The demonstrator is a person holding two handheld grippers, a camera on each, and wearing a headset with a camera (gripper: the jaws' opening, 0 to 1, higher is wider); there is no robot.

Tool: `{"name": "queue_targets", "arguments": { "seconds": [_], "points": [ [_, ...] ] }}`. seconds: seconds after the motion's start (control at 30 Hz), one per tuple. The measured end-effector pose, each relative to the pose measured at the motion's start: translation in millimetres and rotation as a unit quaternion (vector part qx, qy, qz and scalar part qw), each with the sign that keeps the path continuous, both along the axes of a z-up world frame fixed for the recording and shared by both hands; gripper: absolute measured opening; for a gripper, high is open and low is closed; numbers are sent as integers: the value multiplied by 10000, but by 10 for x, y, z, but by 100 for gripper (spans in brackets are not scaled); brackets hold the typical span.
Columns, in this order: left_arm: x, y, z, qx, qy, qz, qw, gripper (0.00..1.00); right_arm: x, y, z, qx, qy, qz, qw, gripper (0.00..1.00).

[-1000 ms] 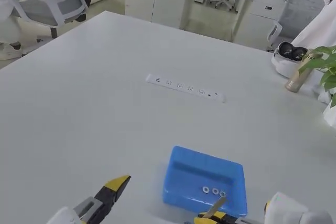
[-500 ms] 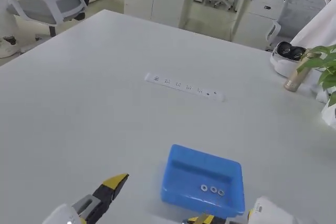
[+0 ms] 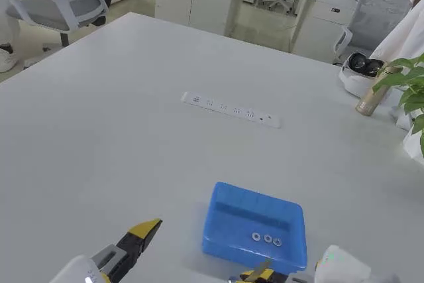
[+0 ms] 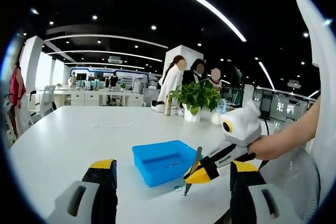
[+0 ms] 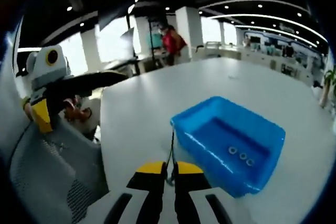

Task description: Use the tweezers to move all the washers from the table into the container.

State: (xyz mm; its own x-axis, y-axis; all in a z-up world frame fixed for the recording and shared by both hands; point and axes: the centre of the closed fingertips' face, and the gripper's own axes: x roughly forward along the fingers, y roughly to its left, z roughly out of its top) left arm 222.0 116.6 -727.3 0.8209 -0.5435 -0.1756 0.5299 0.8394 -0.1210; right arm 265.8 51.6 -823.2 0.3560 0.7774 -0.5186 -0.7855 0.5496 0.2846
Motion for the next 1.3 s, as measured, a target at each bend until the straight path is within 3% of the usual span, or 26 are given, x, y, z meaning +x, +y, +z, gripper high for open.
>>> {"name": "queue_targets", "arguments": {
  "seconds": [0.07,0.1,0.13,0.27,0.53,0.63,0.8,1.0,1.03,1.1,1.17,1.3],
  "points": [
    [1,5,1,5,-7,10,10000,91,57,-85,-21,370,417,-457,9974,3],
    [2,7,1,6,-8,16,10000,91,75,-121,-17,432,428,-559,9966,3],
    [2,9,2,5,-9,20,10000,91,59,-159,-4,341,323,-496,9977,3],
    [2,12,-1,22,-10,24,10000,90,27,-228,99,346,277,-496,9978,3],
    [-4,1,-6,28,3,-4,10000,89,56,-170,556,770,19,-419,9961,3],
    [-4,5,-14,46,16,1,10000,89,116,-106,756,887,-188,-256,9955,3],
    [-7,3,-21,73,28,-10,10000,88,325,-66,903,922,-397,-228,9947,3],
    [-5,7,-25,83,36,-1,10000,88,648,-51,842,710,-447,-463,9954,3],
    [-4,12,-26,99,33,10,9999,87,795,-84,754,583,-471,-695,9948,3],
    [-6,10,-29,103,39,1,9999,87,965,-130,536,297,-292,-903,9950,3],
    [-8,8,-38,133,51,-9,9999,86,1078,-99,421,313,-189,-993,9944,3],
    [-9,9,-52,147,84,-12,9999,86,1097,-9,287,168,-69,-925,9956,3]
  ]
}}
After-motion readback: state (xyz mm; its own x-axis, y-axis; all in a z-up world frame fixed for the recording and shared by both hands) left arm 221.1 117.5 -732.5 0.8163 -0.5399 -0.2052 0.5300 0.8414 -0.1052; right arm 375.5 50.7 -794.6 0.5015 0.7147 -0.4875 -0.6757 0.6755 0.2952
